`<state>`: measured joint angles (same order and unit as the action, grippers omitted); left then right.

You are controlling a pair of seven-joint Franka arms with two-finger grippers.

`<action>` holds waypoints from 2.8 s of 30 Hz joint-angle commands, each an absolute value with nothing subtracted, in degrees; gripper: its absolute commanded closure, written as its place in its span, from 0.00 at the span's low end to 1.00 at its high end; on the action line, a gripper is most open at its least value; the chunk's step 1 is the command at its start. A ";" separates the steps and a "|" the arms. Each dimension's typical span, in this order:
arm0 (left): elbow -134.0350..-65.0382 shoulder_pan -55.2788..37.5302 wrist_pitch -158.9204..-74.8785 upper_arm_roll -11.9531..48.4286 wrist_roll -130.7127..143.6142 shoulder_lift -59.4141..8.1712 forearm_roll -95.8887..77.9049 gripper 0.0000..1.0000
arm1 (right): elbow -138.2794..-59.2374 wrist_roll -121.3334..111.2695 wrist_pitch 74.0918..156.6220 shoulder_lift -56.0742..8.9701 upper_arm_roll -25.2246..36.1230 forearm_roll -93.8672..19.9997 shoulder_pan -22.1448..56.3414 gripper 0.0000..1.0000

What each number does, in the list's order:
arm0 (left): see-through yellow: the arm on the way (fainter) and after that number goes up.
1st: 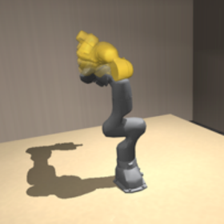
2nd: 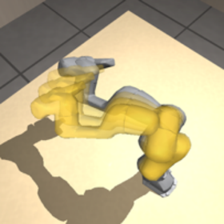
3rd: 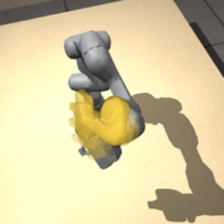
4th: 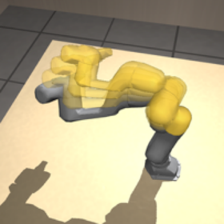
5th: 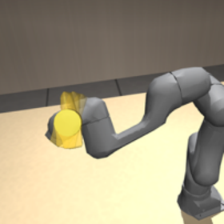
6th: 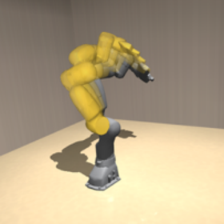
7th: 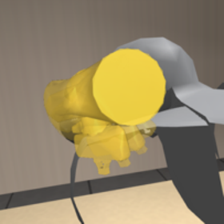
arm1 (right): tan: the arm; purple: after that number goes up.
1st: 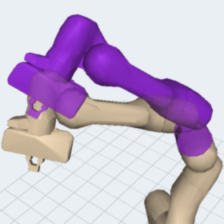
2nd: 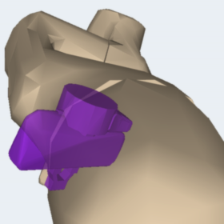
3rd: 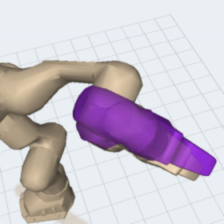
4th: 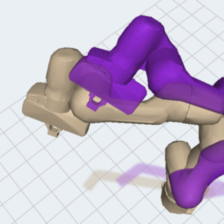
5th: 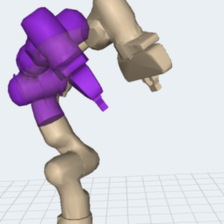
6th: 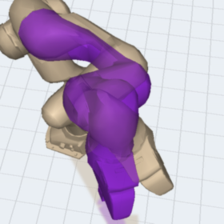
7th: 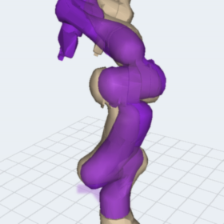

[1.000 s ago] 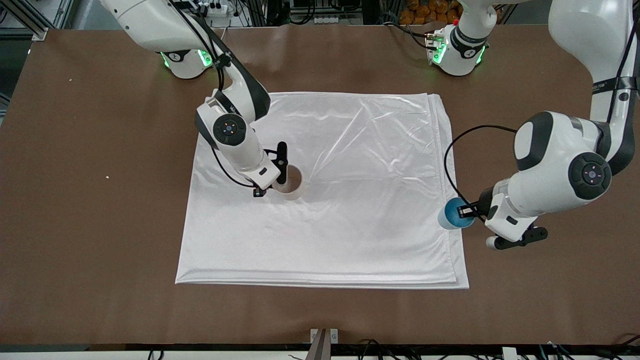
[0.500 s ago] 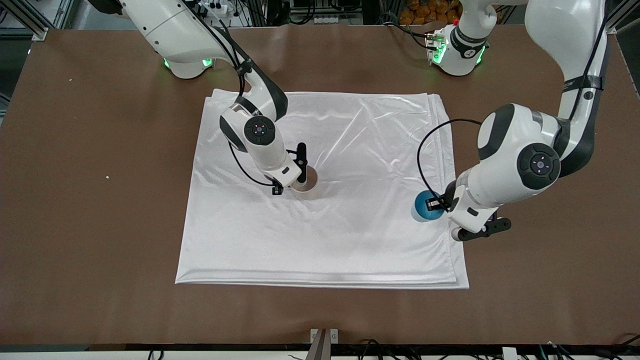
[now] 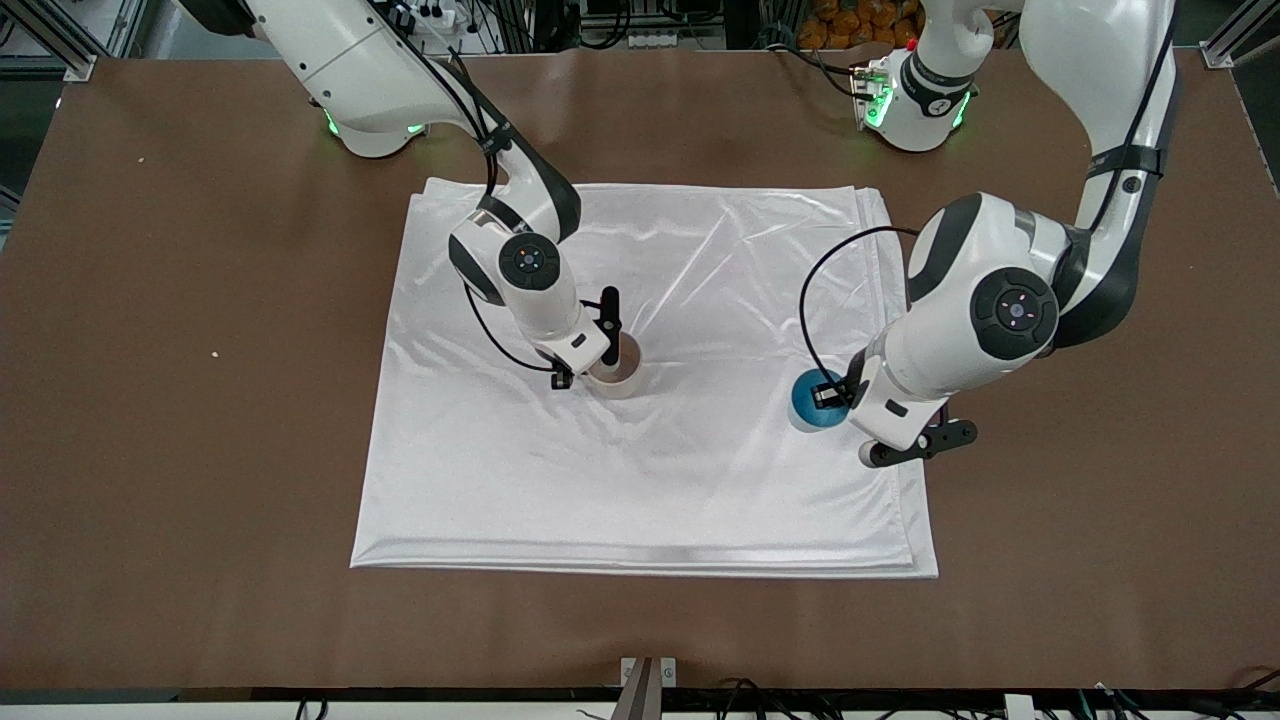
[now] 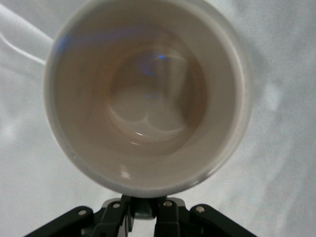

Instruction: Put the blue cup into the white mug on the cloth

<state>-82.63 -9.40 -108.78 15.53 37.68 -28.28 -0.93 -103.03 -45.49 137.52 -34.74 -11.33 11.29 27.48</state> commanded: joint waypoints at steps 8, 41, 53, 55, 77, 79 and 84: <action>-81.83 -11.07 -108.72 15.29 40.52 -28.39 -2.02 1.00 | -101.69 -43.07 136.85 -34.98 -10.37 12.92 28.30 0.29; -81.83 -13.01 -108.72 15.29 42.71 -29.00 -2.02 1.00 | -101.43 -26.10 116.55 -14.86 -10.46 11.25 24.09 0.11; -81.74 -18.63 -108.90 15.03 46.84 -29.88 -1.76 1.00 | -98.62 -21.80 108.38 -7.39 -10.37 9.32 18.90 0.09; -81.83 -18.98 -108.90 15.03 47.20 -30.06 -1.76 1.00 | -97.39 -21.27 106.27 -7.03 -10.46 9.32 17.76 0.07; -81.83 -29.26 -117.07 14.59 51.33 -34.19 -1.41 1.00 | -85.96 -13.18 88.16 -3.26 -10.28 8.88 7.92 0.02; -81.83 -30.14 -117.77 14.50 51.77 -34.63 -1.32 1.00 | -85.96 -13.18 87.89 -2.29 -10.37 8.88 6.25 0.03; -81.83 -31.55 -119.27 14.41 51.86 -35.68 -1.14 1.00 | -86.04 -12.92 86.49 -0.70 -10.37 8.88 3.78 0.03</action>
<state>-82.57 -29.89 -118.03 15.31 50.77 -34.71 -0.93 -85.83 -14.14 88.14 -2.96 -9.71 9.95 6.32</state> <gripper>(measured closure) 0.947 0.026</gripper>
